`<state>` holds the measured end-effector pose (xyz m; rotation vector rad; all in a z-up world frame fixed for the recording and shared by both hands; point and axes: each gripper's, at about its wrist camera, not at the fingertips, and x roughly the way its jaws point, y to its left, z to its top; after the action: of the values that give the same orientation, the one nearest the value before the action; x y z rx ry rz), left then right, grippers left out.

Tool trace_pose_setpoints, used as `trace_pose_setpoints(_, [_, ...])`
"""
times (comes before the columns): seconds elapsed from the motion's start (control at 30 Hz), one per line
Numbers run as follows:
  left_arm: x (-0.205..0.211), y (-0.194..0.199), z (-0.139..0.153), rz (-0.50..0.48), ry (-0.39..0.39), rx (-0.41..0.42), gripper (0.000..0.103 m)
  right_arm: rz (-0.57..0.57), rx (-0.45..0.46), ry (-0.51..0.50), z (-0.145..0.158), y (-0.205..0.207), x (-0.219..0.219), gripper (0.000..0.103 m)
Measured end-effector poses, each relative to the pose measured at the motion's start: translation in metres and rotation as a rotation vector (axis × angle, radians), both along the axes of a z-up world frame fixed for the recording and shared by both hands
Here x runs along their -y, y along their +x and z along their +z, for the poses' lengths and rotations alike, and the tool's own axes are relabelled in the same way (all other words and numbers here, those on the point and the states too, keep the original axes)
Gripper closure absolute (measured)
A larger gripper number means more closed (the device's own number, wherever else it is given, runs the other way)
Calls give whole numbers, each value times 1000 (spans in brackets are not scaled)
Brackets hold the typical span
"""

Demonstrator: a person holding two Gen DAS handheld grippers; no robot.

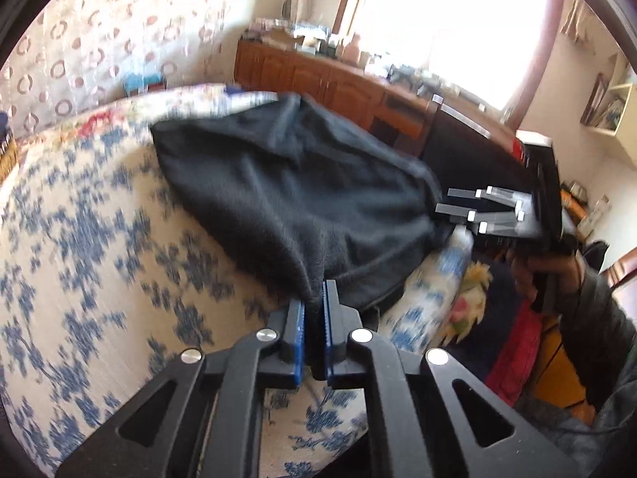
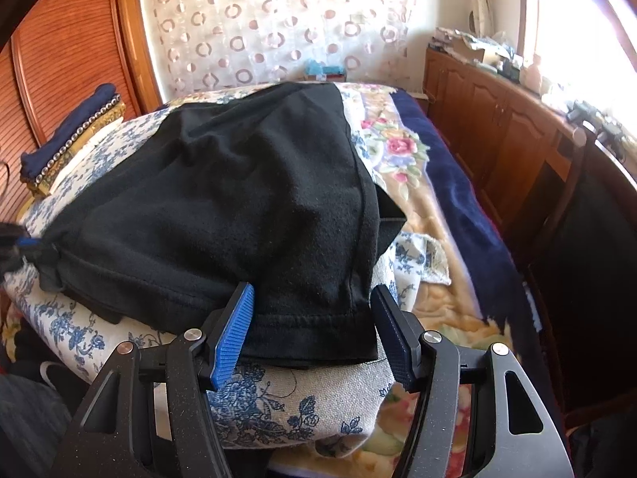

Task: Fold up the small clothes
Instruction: 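Grasp the folded black shirt with the left gripper while the right gripper grasps its other end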

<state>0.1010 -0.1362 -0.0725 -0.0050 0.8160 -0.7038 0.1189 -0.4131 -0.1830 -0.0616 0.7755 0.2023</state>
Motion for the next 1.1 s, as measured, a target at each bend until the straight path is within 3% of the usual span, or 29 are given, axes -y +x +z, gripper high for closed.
trace_pose_setpoints(0.13, [0,4,27,7,-41,54,99,34,39,-19,12,-14,-10,38])
trace_pose_setpoints(0.33, [2,11,44,19,-72,85,99,99,74,-30,18,-32,-28,31])
trace_pose_setpoints(0.7, [5,12,54,33,-85,118,99,189,100,-57,5,-37,-60,30])
trace_pose_setpoints(1.1, [2,16,61,63,-107,135,99,162,104,-215,-18,-21,-64,30])
